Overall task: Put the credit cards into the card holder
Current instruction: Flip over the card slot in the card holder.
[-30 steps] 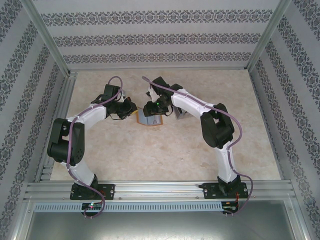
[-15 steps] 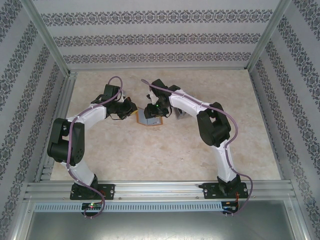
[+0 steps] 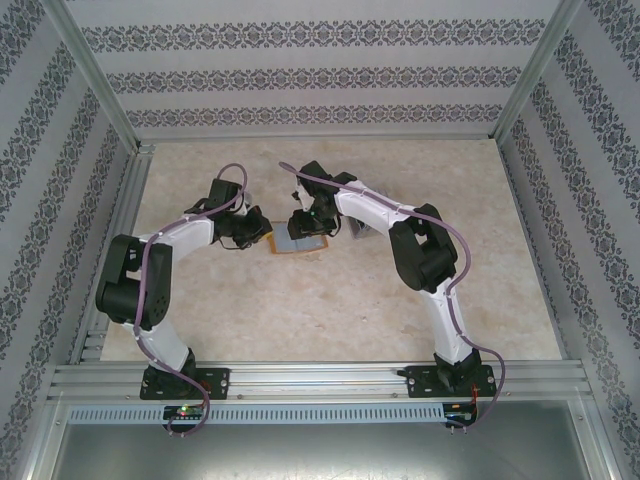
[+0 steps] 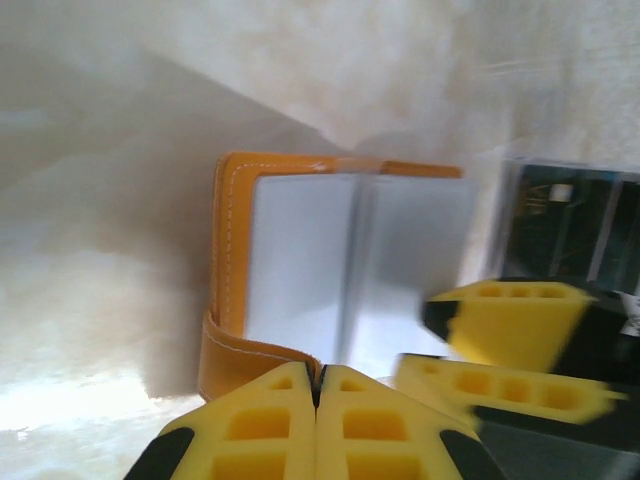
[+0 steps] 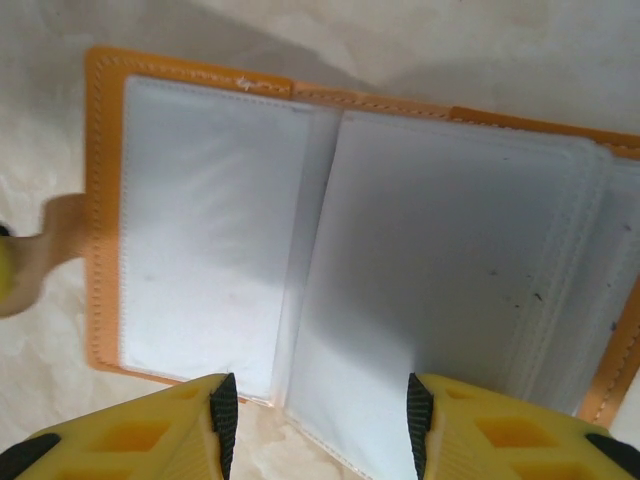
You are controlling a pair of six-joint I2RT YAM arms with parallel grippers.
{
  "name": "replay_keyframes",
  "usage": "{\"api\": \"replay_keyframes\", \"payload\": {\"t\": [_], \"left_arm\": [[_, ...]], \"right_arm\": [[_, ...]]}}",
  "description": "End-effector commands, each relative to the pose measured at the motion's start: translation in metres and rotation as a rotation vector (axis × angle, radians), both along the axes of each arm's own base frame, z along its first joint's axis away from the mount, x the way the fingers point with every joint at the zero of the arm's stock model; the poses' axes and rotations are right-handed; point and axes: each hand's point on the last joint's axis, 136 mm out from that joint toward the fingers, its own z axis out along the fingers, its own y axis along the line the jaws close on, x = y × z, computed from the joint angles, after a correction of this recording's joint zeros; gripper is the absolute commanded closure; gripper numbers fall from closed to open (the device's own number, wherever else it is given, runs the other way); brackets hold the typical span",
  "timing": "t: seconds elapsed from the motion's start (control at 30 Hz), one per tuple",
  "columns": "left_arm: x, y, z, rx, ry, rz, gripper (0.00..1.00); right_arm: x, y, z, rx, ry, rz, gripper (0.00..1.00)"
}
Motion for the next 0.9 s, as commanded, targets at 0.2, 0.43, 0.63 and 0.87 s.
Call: {"api": "replay_keyframes", "payload": {"t": [0.2,0.43,0.63,0.87], "left_arm": [[-0.013,0.011,-0.037,0.032,0.061,0.007,1.00],[-0.010,0.010,-0.035,0.035,0.055,0.001,1.00],[-0.011,0.010,-0.036,0.030,0.057,0.003,1.00],[-0.009,0.009,-0.035,0.022,0.053,0.005,1.00]], "right_arm": [[0.002,-0.023,0.004,-0.066,-0.031,-0.028,0.49],[0.006,-0.032,0.008,-0.087,-0.056,-0.054,0.49],[0.005,-0.035,0.005,-0.100,-0.055,-0.056,0.49],[-0.003,-0.021,-0.009,-0.087,-0.011,-0.027,0.49]]}}
